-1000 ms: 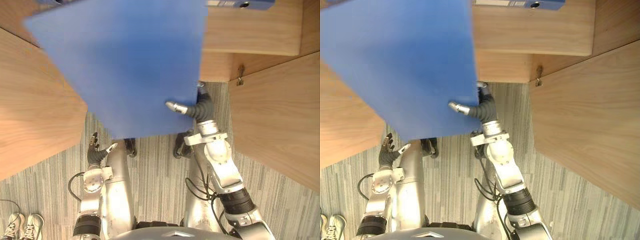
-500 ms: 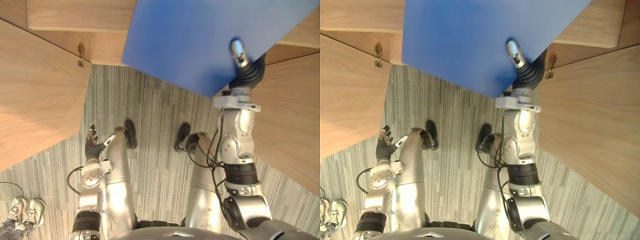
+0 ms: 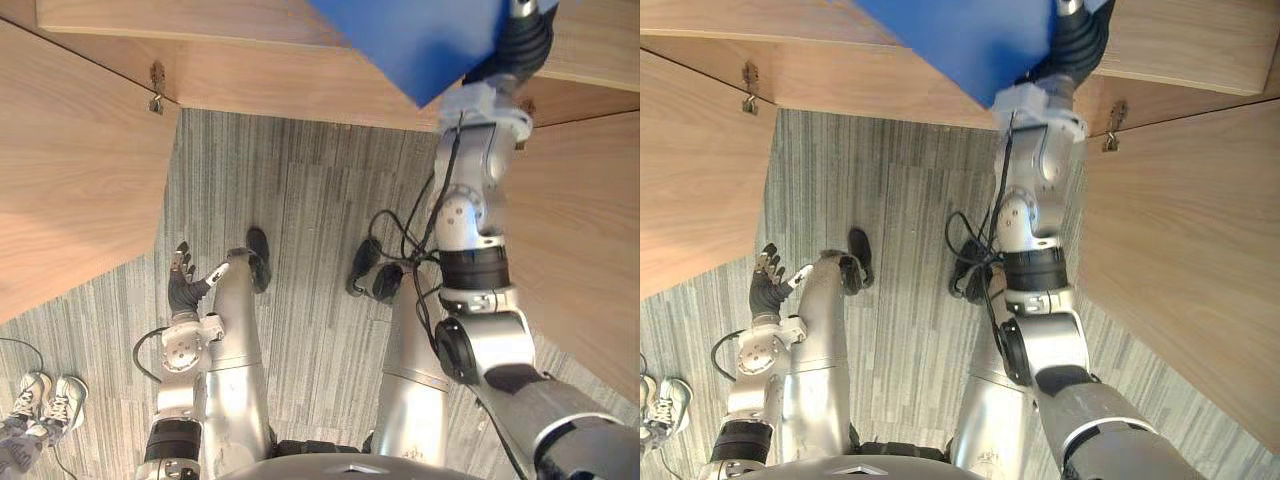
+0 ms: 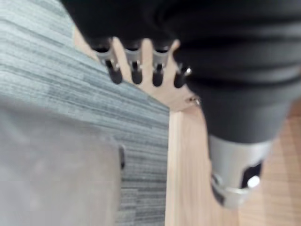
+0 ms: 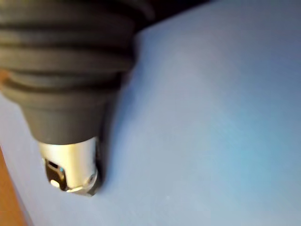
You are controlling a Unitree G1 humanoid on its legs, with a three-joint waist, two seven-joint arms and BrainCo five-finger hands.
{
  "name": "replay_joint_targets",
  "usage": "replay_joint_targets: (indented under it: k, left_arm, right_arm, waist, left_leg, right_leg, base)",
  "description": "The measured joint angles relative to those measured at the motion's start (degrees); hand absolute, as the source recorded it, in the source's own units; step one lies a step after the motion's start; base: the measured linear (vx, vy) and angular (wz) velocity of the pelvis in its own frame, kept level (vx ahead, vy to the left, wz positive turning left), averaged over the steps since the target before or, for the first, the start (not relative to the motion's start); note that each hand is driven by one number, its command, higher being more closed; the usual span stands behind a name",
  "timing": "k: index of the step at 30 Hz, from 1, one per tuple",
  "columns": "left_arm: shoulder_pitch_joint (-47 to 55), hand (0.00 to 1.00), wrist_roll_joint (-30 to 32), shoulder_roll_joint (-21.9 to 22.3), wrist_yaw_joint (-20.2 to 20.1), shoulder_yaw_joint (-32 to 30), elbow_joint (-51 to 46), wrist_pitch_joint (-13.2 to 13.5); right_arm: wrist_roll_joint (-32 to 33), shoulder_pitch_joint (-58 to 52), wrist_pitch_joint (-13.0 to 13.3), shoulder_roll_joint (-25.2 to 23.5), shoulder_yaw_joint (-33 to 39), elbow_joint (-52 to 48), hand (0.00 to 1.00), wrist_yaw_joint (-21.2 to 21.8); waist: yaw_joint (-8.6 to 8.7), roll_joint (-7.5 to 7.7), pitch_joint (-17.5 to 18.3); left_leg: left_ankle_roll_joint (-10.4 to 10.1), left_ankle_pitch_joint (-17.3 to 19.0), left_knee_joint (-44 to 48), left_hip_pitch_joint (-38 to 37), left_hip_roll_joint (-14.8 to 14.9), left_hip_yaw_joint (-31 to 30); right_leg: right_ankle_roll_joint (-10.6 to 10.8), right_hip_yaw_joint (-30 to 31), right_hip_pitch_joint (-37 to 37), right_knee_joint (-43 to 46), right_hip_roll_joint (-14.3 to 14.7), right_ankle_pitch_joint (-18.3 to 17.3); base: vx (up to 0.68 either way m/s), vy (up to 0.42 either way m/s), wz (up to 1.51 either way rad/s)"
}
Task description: Walk over to the cabinet, pick up the folder, carry it to the office cabinet, place the folder inside the office cabinet, then close the office cabinet door
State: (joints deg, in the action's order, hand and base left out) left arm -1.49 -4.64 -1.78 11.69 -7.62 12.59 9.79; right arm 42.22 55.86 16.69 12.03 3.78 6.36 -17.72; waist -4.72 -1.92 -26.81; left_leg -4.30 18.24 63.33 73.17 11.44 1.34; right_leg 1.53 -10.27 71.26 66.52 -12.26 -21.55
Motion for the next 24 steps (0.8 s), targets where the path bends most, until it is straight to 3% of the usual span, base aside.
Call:
replay_joint_targets:
  k: [8, 13, 22, 23, 24]
  left_arm:
    - [-0.11, 0.0, -1.99, -0.08, 0.65, -0.03, -1.34, 0.19]
    - [-3.53, 0.0, -2.02, -0.62, 0.84, -0.16, -0.57, -0.92]
    - [-4.35, 0.0, -4.09, -0.47, 0.65, -0.06, -0.63, -0.98]
    - [-4.33, 0.0, -4.16, -0.47, 0.64, -0.05, -0.62, -0.98]
    - [-4.34, 0.0, -4.16, -0.47, 0.63, -0.02, -0.63, -0.98]
  right_arm:
    - [7.66, 6.64, 1.2, -0.03, 3.65, 5.92, 1.0, -2.5]
    - [10.33, 10.88, 1.99, -0.27, 3.28, 9.96, 1.0, -3.92]
    - [16.59, 19.28, 0.73, 3.18, 2.86, 18.04, 1.0, -4.45]
    - [17.37, 20.22, 0.28, 5.12, 1.23, 19.64, 0.0, -4.25]
    - [17.81, 20.6, -0.09, 5.77, 0.78, 20.03, 0.0, -4.25]
  waist:
    - [-0.28, 0.02, -0.02]
    - [-0.08, 0.02, -0.01]
    - [-0.3, 0.02, 0.02]
    - [-0.29, 0.06, 0.09]
    - [-0.27, 0.06, 0.09]
  left_leg:
    - [-0.55, -1.83, -1.15, 2.2, -0.42, -1.32]
    - [-0.92, -3.95, -3.48, 3.63, -0.56, -1.72]
    - [-1.49, -6.98, -7.12, 3.91, -0.67, -2.91]
    - [-1.59, -7.57, -7.88, 3.91, -0.75, -3.09]
    - [-1.55, -7.74, -8.1, 3.91, -0.75, -3.11]
  right_leg:
    - [-0.3, -1.59, 1.54, -0.02, -0.47, 0.16]
    - [-1.97, -2.58, 2.89, -1.38, -0.42, 1.18]
    - [-3.7, -4.79, 2.81, -3.46, -0.32, 2.3]
    - [-3.88, -5.12, 2.81, -3.82, -0.32, 2.47]
    - [-3.98, -5.21, 2.81, -3.92, -0.33, 2.53]
  base:
    - [-0.04, -0.035, 0.09]
    - [-0.04, -0.02, 0.05]
    - [-0.02, -0.009, 0.06]
    - [-0.02, 0.002, 0.08]
    - [-0.02, 0.001, 0.07]
